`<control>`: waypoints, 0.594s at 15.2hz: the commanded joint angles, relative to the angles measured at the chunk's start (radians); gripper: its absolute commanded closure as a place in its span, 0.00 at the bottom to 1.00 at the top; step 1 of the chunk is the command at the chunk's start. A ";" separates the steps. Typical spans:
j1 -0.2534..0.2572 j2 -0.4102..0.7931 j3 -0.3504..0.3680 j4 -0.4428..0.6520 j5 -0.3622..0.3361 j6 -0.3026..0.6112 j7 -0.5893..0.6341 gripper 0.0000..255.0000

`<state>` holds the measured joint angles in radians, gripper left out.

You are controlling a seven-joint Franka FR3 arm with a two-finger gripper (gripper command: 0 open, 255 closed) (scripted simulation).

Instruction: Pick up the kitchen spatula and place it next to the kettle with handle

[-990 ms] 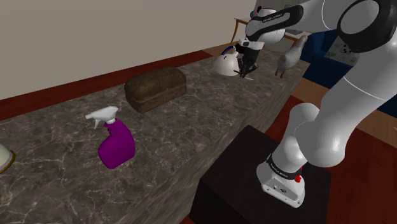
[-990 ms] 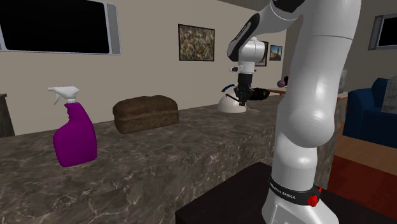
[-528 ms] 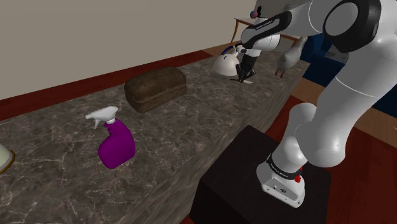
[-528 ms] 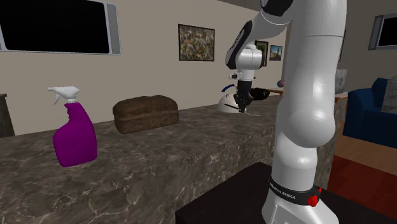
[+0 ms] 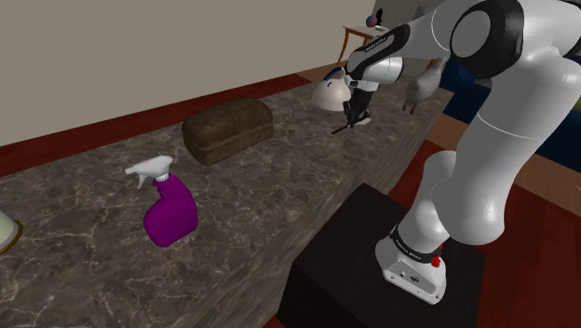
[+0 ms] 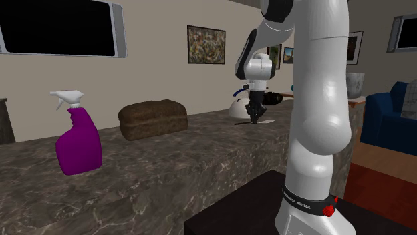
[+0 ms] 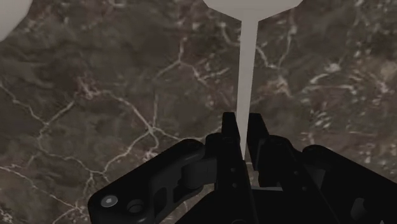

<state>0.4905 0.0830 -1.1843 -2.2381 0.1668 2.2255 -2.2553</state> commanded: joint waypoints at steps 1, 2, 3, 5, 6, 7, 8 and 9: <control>-0.002 0.005 0.002 0.000 0.006 0.002 -0.004 1.00; -0.002 0.005 0.002 0.000 0.006 0.002 -0.004 1.00; -0.002 0.005 0.002 0.000 0.006 0.002 -0.004 1.00; -0.001 0.005 0.002 0.000 0.006 0.002 -0.003 1.00; -0.001 0.005 0.002 0.000 0.006 0.002 -0.003 0.00; -0.001 0.005 0.002 0.000 0.006 0.002 -0.003 0.00; -0.001 0.005 0.002 0.000 0.006 0.002 -0.003 0.00; -0.001 0.005 0.002 0.000 0.006 0.002 -0.003 0.00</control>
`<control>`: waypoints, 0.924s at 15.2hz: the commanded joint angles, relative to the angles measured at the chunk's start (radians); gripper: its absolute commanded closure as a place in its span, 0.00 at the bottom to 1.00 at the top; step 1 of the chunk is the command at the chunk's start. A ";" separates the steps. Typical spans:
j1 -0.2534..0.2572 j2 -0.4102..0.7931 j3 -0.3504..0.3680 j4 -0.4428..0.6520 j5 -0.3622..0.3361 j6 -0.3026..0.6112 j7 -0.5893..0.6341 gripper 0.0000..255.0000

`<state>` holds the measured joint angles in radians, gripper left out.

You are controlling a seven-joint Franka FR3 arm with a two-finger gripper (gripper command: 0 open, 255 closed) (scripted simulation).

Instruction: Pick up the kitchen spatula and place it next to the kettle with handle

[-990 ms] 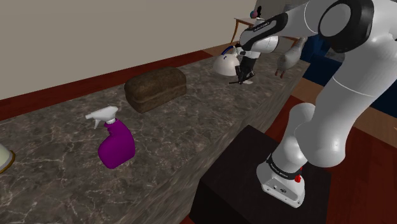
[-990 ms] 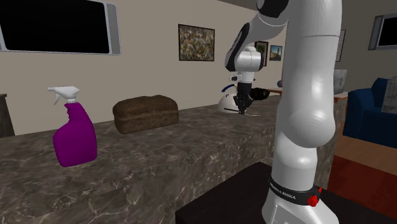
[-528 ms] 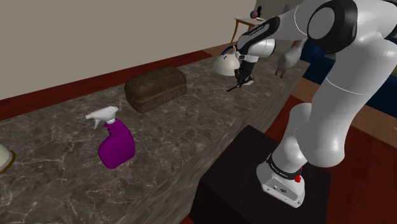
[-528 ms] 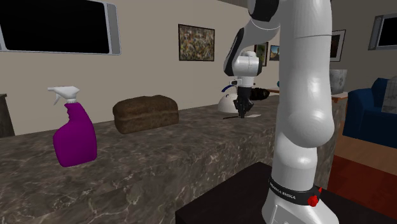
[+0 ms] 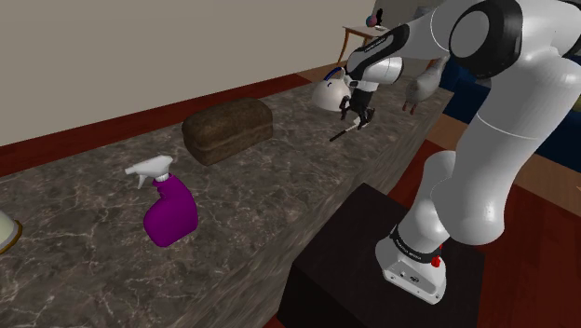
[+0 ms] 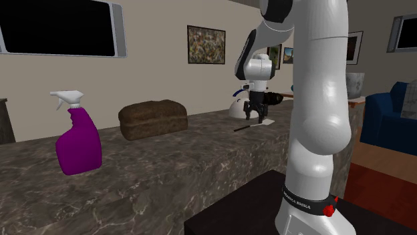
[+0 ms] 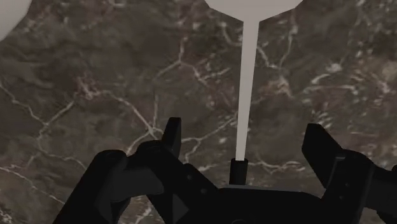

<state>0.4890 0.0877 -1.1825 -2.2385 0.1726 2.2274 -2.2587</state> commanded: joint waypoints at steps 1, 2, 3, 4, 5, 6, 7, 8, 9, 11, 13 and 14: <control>0.000 0.000 0.000 0.000 0.000 0.000 0.000 0.00; 0.000 0.000 0.000 0.000 0.000 0.000 0.000 0.00; 0.017 -0.044 -0.015 0.014 -0.054 -0.027 0.039 0.00; 0.031 -0.089 -0.024 0.030 -0.107 -0.057 0.077 0.00; 0.038 -0.131 -0.025 0.048 -0.155 -0.089 0.113 0.00; 0.035 -0.161 -0.017 0.064 -0.187 -0.115 0.137 0.00; 0.029 -0.160 -0.011 0.064 -0.186 -0.115 0.136 0.00; 0.026 -0.160 -0.009 0.064 -0.185 -0.115 0.135 0.00; 0.026 -0.160 -0.008 0.064 -0.185 -0.115 0.135 0.00; 0.026 -0.160 -0.008 0.064 -0.185 -0.115 0.135 0.00; 0.026 -0.160 -0.008 0.064 -0.185 -0.115 0.135 0.00; 0.026 -0.160 -0.008 0.064 -0.185 -0.115 0.135 0.00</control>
